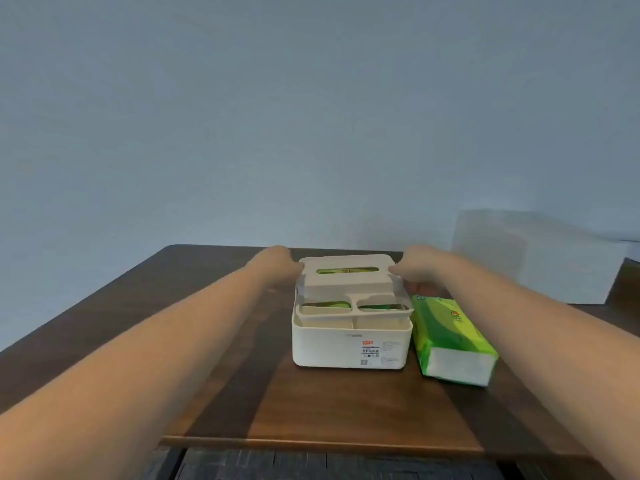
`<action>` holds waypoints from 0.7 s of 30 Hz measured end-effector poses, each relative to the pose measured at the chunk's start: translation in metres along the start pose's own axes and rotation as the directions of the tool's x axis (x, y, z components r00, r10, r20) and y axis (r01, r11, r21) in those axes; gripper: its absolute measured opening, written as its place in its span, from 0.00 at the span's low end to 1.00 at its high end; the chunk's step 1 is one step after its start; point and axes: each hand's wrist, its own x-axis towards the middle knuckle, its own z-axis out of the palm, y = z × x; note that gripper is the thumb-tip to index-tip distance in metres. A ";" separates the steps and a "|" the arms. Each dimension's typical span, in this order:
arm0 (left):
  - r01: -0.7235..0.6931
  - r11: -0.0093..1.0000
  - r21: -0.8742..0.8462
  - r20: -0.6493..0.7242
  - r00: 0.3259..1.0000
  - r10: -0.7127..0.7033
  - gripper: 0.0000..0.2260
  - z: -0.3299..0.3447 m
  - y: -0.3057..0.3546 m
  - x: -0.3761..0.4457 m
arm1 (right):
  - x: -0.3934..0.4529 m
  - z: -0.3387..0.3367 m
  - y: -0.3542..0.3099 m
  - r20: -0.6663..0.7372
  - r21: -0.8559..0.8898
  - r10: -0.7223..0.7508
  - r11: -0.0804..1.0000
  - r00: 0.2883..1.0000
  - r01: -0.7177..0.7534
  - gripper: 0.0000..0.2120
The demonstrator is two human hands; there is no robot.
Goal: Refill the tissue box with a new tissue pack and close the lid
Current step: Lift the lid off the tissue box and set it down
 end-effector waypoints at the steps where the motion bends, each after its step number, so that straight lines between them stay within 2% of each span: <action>1: 0.014 1.000 -0.022 0.016 1.000 -0.014 0.20 0.002 -0.002 -0.001 | 0.000 0.001 0.001 0.008 0.000 0.012 1.000 1.000 -0.012 0.15; 6: 0.051 0.985 -0.167 0.097 0.995 -0.035 0.18 0.012 0.000 -0.003 | -0.005 0.004 0.000 -0.024 0.029 0.054 0.998 0.998 -0.053 0.10; 8: 0.078 0.977 -0.199 0.106 0.993 -0.058 0.13 0.014 0.000 0.000 | -0.006 0.005 -0.001 -0.002 0.051 0.055 0.997 0.998 -0.055 0.08; 10: 0.110 0.966 -0.235 0.124 0.989 -0.083 0.07 0.017 0.000 0.002 | -0.010 0.004 -0.002 0.015 0.063 0.064 0.996 0.998 -0.065 0.03; 12: 0.133 0.951 -0.278 0.126 0.987 -0.101 0.03 0.017 0.002 0.003 | -0.013 0.002 -0.002 -0.005 0.080 0.079 0.994 0.997 -0.078 0.06; 15: 0.116 0.918 -0.379 0.080 0.993 -0.092 0.05 0.010 0.004 0.008 | -0.014 -0.002 -0.003 -0.080 0.123 0.059 0.991 0.995 -0.049 0.09; 17: 0.093 0.898 -0.431 0.017 0.995 -0.095 0.05 0.001 0.005 0.010 | -0.013 -0.005 -0.008 -0.132 0.112 0.039 0.993 0.990 -0.024 0.06; 19: 0.067 0.901 -0.429 -0.052 0.994 -0.098 0.02 -0.010 0.001 0.015 | -0.011 -0.006 -0.016 -0.176 0.110 0.015 0.994 0.984 0.005 0.04; 21: 0.048 0.907 -0.419 -0.103 0.990 -0.100 0.01 -0.021 -0.007 0.016 | -0.011 -0.006 -0.026 -0.185 0.104 -0.013 0.994 0.983 0.033 0.08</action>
